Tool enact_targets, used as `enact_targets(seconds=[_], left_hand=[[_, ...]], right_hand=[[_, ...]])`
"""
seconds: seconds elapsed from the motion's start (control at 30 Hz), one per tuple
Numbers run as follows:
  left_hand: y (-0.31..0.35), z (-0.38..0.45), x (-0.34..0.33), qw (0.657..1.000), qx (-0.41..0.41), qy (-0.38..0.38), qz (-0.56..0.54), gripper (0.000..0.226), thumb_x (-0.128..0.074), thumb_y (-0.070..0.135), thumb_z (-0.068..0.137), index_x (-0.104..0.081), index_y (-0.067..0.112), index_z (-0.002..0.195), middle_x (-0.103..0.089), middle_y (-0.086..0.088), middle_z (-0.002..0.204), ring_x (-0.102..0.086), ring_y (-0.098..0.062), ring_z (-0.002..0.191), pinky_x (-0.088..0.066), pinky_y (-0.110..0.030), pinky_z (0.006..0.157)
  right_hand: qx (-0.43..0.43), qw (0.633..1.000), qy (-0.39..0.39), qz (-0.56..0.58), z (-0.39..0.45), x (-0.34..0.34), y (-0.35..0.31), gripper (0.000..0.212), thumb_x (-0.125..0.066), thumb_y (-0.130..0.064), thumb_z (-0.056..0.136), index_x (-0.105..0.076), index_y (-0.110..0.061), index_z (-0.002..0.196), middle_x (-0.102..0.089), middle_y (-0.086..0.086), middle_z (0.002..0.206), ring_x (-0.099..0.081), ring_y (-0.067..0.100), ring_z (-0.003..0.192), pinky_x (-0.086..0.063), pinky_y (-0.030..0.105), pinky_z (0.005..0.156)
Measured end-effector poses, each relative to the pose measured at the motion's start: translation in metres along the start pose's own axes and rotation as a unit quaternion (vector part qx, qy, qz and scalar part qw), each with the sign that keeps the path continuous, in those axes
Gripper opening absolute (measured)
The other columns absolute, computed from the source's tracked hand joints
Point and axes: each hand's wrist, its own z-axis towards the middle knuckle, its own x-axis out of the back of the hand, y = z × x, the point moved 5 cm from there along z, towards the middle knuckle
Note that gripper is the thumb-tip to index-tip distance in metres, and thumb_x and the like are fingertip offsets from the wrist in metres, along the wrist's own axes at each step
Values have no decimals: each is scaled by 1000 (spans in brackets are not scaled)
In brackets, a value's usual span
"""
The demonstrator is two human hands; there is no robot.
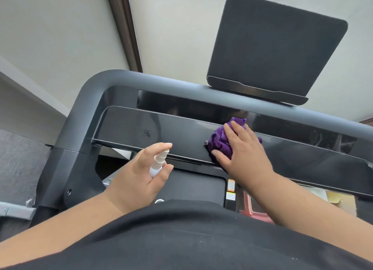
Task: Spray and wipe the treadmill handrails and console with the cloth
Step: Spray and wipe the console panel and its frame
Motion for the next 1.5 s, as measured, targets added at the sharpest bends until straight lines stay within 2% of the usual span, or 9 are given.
enact_targets(seconds=[0.17, 0.37, 0.57, 0.67, 0.87, 1.0, 1.13, 1.33, 1.5], left_hand=[[-10, -9, 18, 998, 40, 32, 37, 40, -58, 29, 98, -41, 43, 131, -57, 15, 103, -55, 8, 90, -35, -4, 82], [-7, -13, 13, 997, 60, 26, 36, 41, -53, 44, 93, -42, 42, 133, -59, 13, 104, -54, 11, 95, -34, 0, 81], [-12, -24, 21, 997, 67, 34, 18, 45, -48, 51, 90, -37, 46, 134, -57, 15, 103, -58, 1, 88, -42, -12, 81], [-18, -34, 31, 996, 76, 49, 19, 44, -47, 51, 89, -38, 47, 133, -55, 23, 104, -58, 6, 89, -40, -7, 79], [-31, -56, 56, 986, 118, 109, 36, 39, -51, 53, 94, -38, 49, 130, -60, 13, 104, -56, 5, 90, -34, 0, 79], [-35, -66, 62, 983, 142, 110, 44, 39, -50, 56, 93, -36, 52, 129, -61, 12, 108, -56, 2, 93, -35, -2, 80], [-36, -64, 64, 982, 149, 112, 39, 44, -45, 57, 88, -34, 54, 130, -55, 22, 105, -54, 9, 92, -35, -2, 80], [-37, -59, 64, 983, 129, 126, 21, 43, -49, 51, 91, -39, 46, 133, -49, 32, 107, -48, 21, 95, -31, 2, 83], [-46, -65, 72, 981, 138, 138, 11, 42, -47, 52, 91, -38, 51, 131, -56, 21, 107, -57, 5, 92, -39, -6, 81]], right_hand=[[123, 990, 45, -44, 25, 5, -82, 85, -45, -69, 86, -42, -9, 146, -43, 12, 151, -23, 29, 141, -16, 45, 122], [191, 980, -43, -24, 60, -16, -165, 82, -38, -56, 90, -11, -16, 157, -14, 5, 163, -2, 37, 149, -13, 49, 120], [143, 989, 3, 41, 29, -5, -105, 82, -49, -64, 87, -35, -15, 151, -34, 6, 157, -25, 30, 146, -14, 36, 121], [146, 988, 17, 39, 17, -6, -92, 70, -49, -53, 92, -42, -12, 148, -39, 8, 154, -29, 29, 144, -11, 33, 121], [219, 974, 54, -4, 32, -5, -163, 63, -50, -46, 96, -48, -4, 142, -50, 14, 146, -37, 31, 138, -18, 39, 121], [303, 951, -3, -57, 67, -23, -246, 72, -26, -52, 100, -23, -3, 153, -31, 14, 158, -20, 30, 148, -15, 46, 120], [300, 952, -26, -56, 88, -31, -281, 74, -30, -56, 100, -15, -10, 156, -19, 10, 162, -12, 33, 150, -15, 45, 120], [288, 954, 67, 41, 56, -3, -224, 57, -63, -38, 92, -54, -6, 139, -54, 13, 142, -40, 29, 133, -22, 31, 115], [272, 960, 63, 25, 42, 0, -193, 50, -74, -22, 85, -62, -5, 130, -61, 14, 134, -54, 31, 125, -30, 36, 113]])
